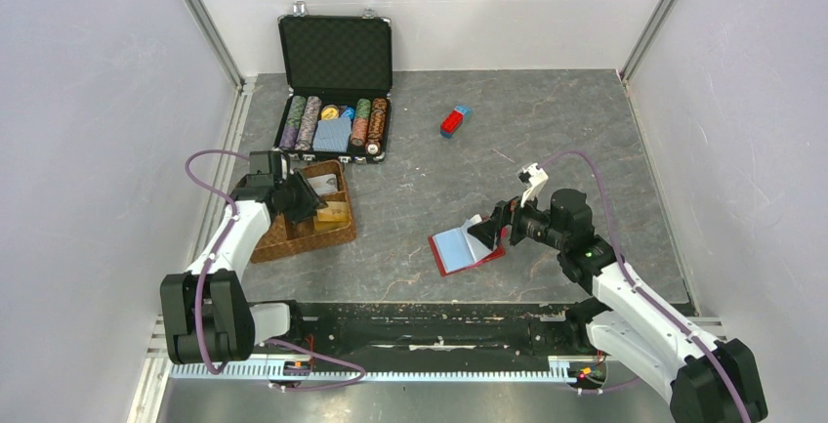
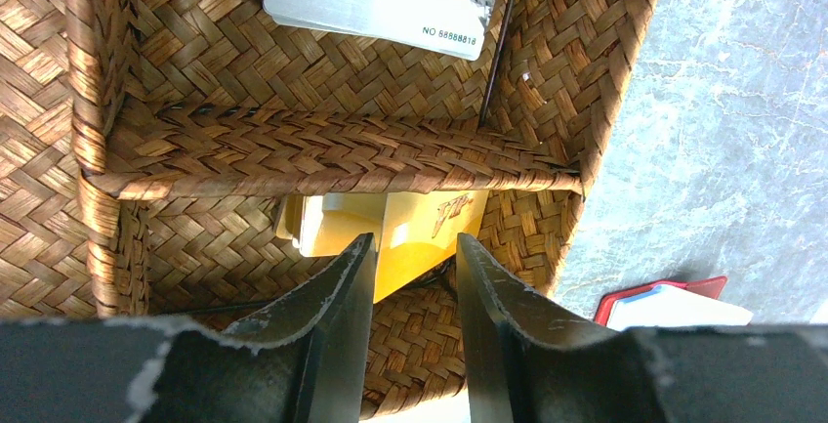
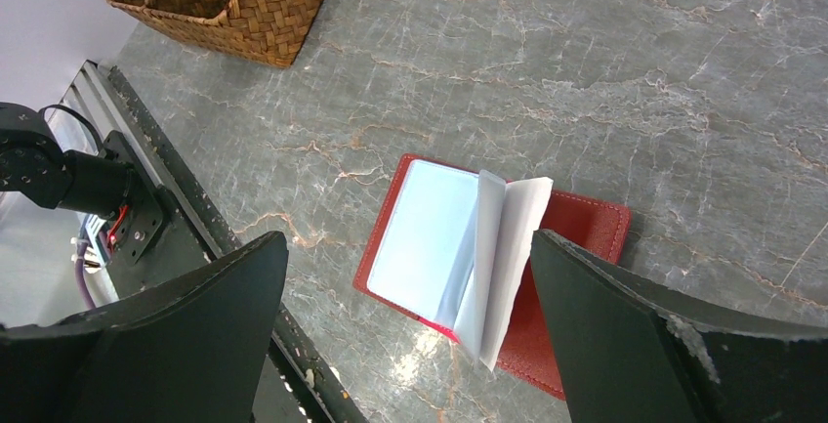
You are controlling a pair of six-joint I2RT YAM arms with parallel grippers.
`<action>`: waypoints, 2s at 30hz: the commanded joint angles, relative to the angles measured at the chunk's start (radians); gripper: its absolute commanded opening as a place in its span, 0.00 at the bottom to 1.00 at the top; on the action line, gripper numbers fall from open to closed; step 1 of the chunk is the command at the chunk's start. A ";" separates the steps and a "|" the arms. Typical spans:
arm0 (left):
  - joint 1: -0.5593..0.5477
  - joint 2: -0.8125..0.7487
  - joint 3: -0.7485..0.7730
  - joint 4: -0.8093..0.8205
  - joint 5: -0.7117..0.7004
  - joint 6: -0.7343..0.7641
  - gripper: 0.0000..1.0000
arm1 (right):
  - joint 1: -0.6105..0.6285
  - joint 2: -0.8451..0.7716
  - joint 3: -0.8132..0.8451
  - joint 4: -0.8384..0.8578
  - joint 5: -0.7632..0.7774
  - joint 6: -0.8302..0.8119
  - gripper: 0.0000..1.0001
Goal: Take the credit cards out of the card holder
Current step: Place the credit card in the card holder, then remove the credit card from the card holder.
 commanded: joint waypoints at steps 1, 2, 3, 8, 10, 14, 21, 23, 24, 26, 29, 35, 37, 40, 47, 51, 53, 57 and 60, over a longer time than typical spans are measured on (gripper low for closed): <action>0.001 -0.011 0.039 0.007 -0.021 -0.031 0.44 | -0.002 0.014 0.060 -0.007 -0.013 0.003 0.98; 0.002 -0.016 0.038 0.006 -0.021 -0.030 0.45 | -0.001 0.013 0.063 -0.011 -0.014 0.003 0.98; 0.002 -0.022 0.039 0.007 -0.021 -0.031 0.45 | -0.001 0.014 0.067 -0.016 -0.013 0.002 0.98; 0.001 -0.046 0.049 0.000 -0.009 -0.027 0.46 | -0.001 0.015 0.084 -0.034 -0.005 0.008 0.98; 0.001 -0.065 0.050 -0.005 -0.011 -0.028 0.47 | -0.001 0.019 0.094 -0.038 -0.004 0.020 0.98; 0.000 -0.107 0.063 -0.012 -0.001 -0.023 0.50 | -0.002 0.048 0.130 -0.078 0.018 0.044 0.96; -0.001 -0.199 0.071 -0.011 0.148 0.020 0.53 | 0.001 0.076 0.133 -0.103 0.072 0.076 0.92; -0.001 -0.236 0.049 0.014 0.240 0.025 0.53 | 0.009 0.084 0.131 -0.122 0.104 0.088 0.89; -0.002 -0.260 0.035 0.019 0.276 0.025 0.53 | 0.016 0.090 0.133 -0.126 0.113 0.097 0.87; -0.006 -0.320 0.003 0.030 0.331 0.009 0.53 | 0.043 0.106 0.134 -0.126 0.134 0.115 0.80; -0.011 -0.424 -0.039 0.042 0.384 -0.009 0.54 | 0.126 0.136 0.145 -0.124 0.211 0.133 0.74; -0.087 -0.556 -0.095 0.059 0.436 0.003 0.55 | 0.308 0.204 0.179 -0.106 0.377 0.173 0.61; -0.114 -0.566 -0.107 0.081 0.446 -0.002 0.56 | 0.354 0.219 0.190 -0.097 0.431 0.178 0.56; -0.134 -0.539 -0.111 0.090 0.470 0.001 0.57 | 0.418 0.266 0.222 -0.106 0.510 0.165 0.56; -0.152 -0.528 -0.110 0.090 0.476 0.006 0.60 | 0.556 0.433 0.301 -0.200 0.718 0.144 0.69; -0.155 -0.528 -0.108 0.092 0.482 0.008 0.61 | 0.608 0.516 0.353 -0.248 0.850 0.130 0.70; -0.155 -0.528 -0.110 0.091 0.477 0.008 0.62 | 0.624 0.558 0.368 -0.256 0.868 0.116 0.70; -0.155 -0.524 -0.109 0.092 0.473 0.008 0.62 | 0.640 0.607 0.375 -0.267 0.888 0.104 0.69; -0.154 -0.522 -0.110 0.092 0.470 0.007 0.62 | 0.646 0.632 0.369 -0.263 0.885 0.104 0.68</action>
